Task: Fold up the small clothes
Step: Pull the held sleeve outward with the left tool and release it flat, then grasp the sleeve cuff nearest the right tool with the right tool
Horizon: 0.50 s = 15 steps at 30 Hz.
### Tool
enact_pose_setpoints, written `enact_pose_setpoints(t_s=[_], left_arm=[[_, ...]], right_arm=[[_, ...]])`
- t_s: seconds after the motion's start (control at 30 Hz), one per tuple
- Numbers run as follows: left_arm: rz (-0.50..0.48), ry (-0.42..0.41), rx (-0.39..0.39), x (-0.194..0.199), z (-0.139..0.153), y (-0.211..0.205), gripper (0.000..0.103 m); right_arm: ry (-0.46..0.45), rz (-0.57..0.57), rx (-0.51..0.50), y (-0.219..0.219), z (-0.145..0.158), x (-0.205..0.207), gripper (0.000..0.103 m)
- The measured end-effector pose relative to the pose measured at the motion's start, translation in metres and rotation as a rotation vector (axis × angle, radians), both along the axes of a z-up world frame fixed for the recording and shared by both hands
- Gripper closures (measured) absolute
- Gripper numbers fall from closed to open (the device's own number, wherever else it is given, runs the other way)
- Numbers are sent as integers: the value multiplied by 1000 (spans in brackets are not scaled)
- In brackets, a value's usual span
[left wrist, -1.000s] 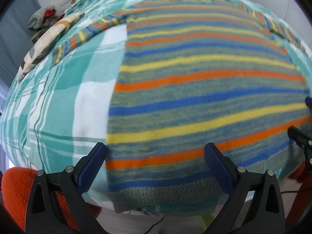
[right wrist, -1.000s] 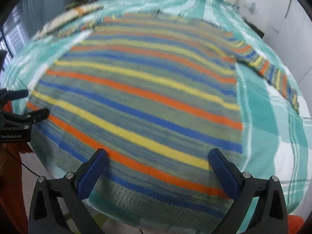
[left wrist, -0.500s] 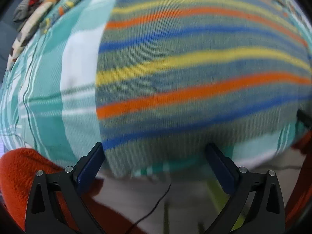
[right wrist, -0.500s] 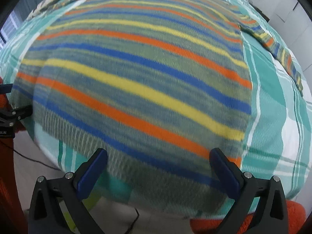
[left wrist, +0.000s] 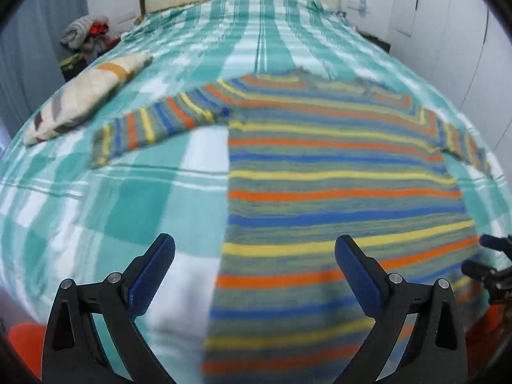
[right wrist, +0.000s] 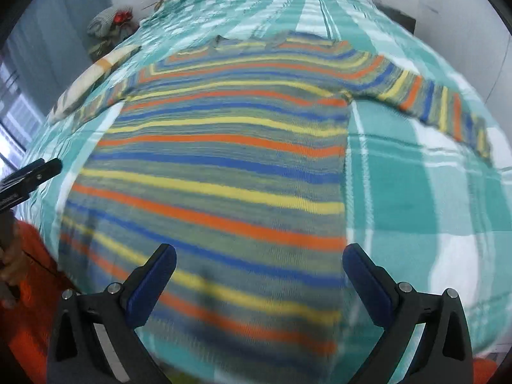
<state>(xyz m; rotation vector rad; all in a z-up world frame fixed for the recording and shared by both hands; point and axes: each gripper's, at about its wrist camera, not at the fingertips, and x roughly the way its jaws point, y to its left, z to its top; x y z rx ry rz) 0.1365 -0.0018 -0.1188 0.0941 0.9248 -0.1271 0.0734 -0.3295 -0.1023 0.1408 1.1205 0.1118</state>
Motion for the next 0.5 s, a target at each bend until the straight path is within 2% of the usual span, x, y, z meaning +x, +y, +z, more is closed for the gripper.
enact_pose_setpoints(t_s=[0.07,0.1,0.17,0.2,0.23,0.27,0.33,0.37,0.43,0.5], left_arm=[[-5,51,92,10,-33,3,3],[-22,69,123,5,-48,4,2],[-30,14,86,-7,-44,14,2],[-21,29,83,-7,-38,16,2],[-21,34,78,-5,-34,15,2],[-9,1,62,-6,-25,17,2],[33,-64,48,-8,-15,24,2],[55,-77,40,-8,-13,27,2],[90,-59,30,-4,-15,32,2],[114,-40,41,-2,-21,36,2]], right_arm=[[95,-11,0,-4,-24,4,1],[110,-5,5,-7,-28,0,1],[112,35,9,-14,-22,-14,2],[113,44,20,-19,-18,-15,4],[95,43,44,-31,-10,-15,4],[57,20,69,-48,0,-14,4],[-38,-84,117,-96,22,-3,4],[-103,-181,159,-135,34,7,4],[-190,-333,241,-193,44,19,4],[-239,-537,371,-261,36,29,4]])
